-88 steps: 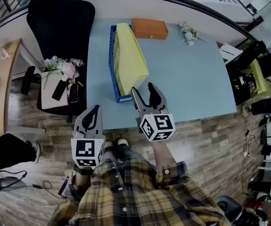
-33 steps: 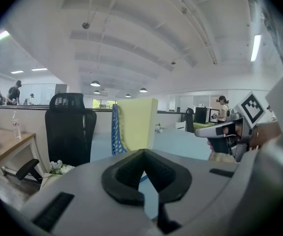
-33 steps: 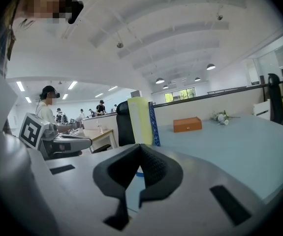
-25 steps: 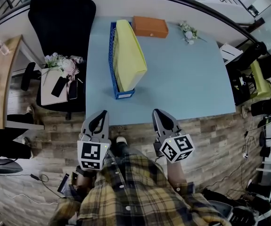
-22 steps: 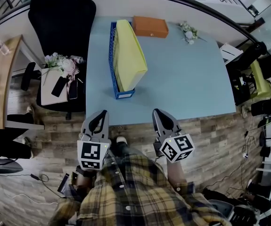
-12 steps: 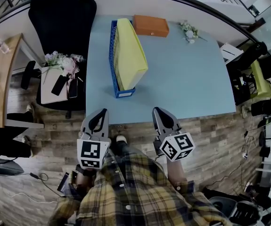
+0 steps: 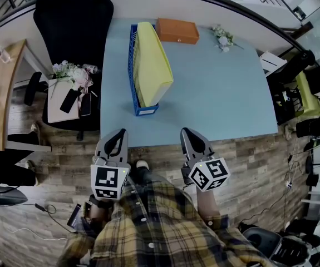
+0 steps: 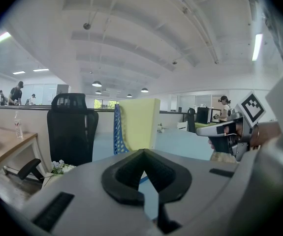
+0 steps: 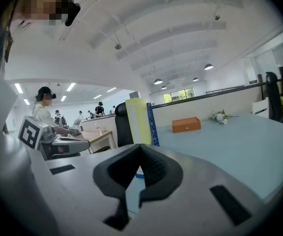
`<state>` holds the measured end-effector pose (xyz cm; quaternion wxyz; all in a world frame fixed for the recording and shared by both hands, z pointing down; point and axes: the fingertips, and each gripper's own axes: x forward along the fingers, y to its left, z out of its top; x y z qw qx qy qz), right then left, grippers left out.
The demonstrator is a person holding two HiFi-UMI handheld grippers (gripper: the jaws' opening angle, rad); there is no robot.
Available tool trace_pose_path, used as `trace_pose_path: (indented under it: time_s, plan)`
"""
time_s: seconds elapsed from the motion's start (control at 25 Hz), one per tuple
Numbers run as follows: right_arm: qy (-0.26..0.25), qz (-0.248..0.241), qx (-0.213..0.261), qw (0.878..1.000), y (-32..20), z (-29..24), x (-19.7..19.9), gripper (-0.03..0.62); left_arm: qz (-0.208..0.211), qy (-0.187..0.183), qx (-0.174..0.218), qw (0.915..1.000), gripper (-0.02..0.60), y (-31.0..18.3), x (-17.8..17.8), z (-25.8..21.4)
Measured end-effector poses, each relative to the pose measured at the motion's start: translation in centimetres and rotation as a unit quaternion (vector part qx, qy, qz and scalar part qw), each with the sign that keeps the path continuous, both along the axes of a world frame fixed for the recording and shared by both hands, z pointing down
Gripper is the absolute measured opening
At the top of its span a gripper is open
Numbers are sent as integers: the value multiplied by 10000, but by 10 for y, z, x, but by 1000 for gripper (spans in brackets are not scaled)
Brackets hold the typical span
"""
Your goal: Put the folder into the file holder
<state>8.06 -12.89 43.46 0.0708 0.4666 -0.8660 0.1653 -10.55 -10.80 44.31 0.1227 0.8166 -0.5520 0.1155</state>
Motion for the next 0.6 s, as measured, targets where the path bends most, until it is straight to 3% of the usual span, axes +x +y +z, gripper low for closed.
trace_pose_path:
  time_s: [0.6]
  plan:
    - [20,29,-12,10000,6,6,5,2,-60,-51,-29,10000,-9,3,-3,3]
